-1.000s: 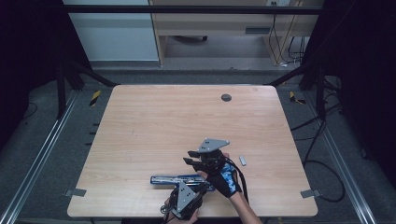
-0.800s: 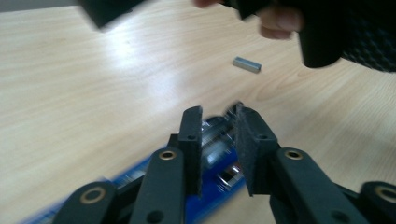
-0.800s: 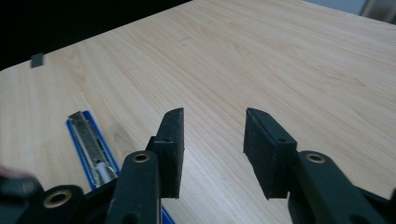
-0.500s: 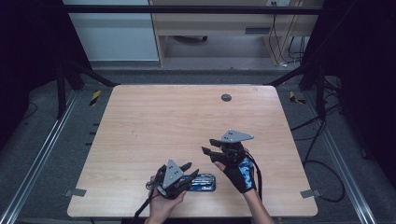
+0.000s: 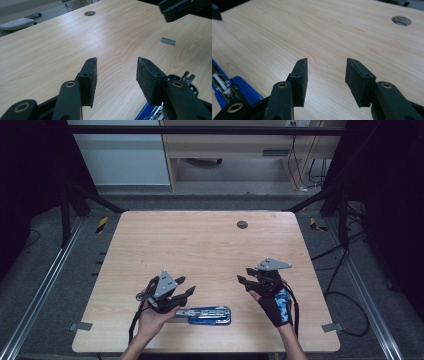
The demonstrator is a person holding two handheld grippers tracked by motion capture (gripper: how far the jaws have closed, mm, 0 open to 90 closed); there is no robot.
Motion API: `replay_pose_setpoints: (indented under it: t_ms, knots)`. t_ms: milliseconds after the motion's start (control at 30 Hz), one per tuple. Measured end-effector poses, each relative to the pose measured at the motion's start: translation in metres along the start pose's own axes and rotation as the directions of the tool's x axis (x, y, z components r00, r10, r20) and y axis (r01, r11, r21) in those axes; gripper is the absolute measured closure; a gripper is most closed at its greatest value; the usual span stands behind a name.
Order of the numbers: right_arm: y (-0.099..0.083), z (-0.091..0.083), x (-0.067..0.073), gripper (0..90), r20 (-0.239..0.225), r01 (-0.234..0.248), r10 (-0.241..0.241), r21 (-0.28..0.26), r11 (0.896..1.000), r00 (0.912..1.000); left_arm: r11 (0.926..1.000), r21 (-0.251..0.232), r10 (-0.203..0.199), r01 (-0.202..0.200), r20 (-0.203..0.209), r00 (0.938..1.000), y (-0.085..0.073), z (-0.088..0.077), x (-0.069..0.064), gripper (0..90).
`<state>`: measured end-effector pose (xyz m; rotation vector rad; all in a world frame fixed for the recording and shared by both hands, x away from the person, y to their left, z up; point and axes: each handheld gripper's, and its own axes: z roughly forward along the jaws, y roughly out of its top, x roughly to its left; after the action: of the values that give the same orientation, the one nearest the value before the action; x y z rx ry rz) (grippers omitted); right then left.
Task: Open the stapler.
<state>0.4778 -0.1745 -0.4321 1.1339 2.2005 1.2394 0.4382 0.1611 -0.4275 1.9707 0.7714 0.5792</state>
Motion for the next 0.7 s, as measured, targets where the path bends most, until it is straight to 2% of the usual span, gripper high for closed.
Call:
replay_pose_setpoints:
  t_ms: [67, 167, 333, 433, 467, 533, 633, 667, 700]
  knots:
    - [-0.006, -0.002, -0.005, 53.6, 0.017, -0.004, 0.004, 0.024, 1.000, 0.9999, 1.0000, 0.001, -0.002, 0.002, -0.010, 1.0000, -0.002, -0.005, 0.006, 49.6]
    - [-0.014, -0.004, -0.011, 54.2, 0.047, -0.012, 0.009, 0.067, 0.998, 0.9988, 0.9997, -0.003, -0.025, 0.025, -0.025, 0.9994, -0.005, -0.012, 0.016, 49.0]
    - [-0.025, -0.007, -0.020, 56.8, 0.098, -0.033, 0.021, 0.116, 0.993, 0.9950, 0.9994, 0.032, -0.009, 0.012, -0.066, 0.9978, -0.013, -0.022, 0.032, 47.1]
    - [-0.029, -0.006, -0.024, 57.9, 0.114, -0.050, 0.033, 0.145, 0.988, 0.9929, 0.9988, 0.034, -0.033, 0.036, -0.075, 0.9966, -0.021, -0.031, 0.042, 46.6]
    - [-0.030, -0.006, -0.026, 58.6, 0.120, -0.042, 0.023, 0.156, 0.987, 0.9925, 0.9985, 0.040, -0.032, 0.036, -0.085, 0.9958, -0.025, -0.034, 0.045, 46.5]
    - [-0.032, -0.004, -0.027, 59.6, 0.128, -0.062, 0.039, 0.179, 0.982, 0.9910, 0.9975, 0.050, -0.044, 0.050, -0.105, 0.9934, -0.033, -0.039, 0.052, 46.4]
    - [-0.035, 0.000, -0.028, 60.4, 0.137, -0.041, 0.014, 0.198, 0.979, 0.9905, 0.9950, 0.056, -0.075, 0.083, -0.135, 0.9881, -0.046, -0.046, 0.062, 46.4]
    - [-0.035, 0.001, -0.027, 60.8, 0.136, -0.060, 0.032, 0.204, 0.977, 0.9902, 0.9939, 0.053, -0.088, 0.096, -0.144, 0.9856, -0.050, -0.047, 0.065, 46.4]
    - [-0.035, 0.002, -0.028, 61.2, 0.139, -0.051, 0.022, 0.211, 0.976, 0.9900, 0.9931, 0.057, -0.092, 0.102, -0.152, 0.9841, -0.054, -0.048, 0.068, 46.3]
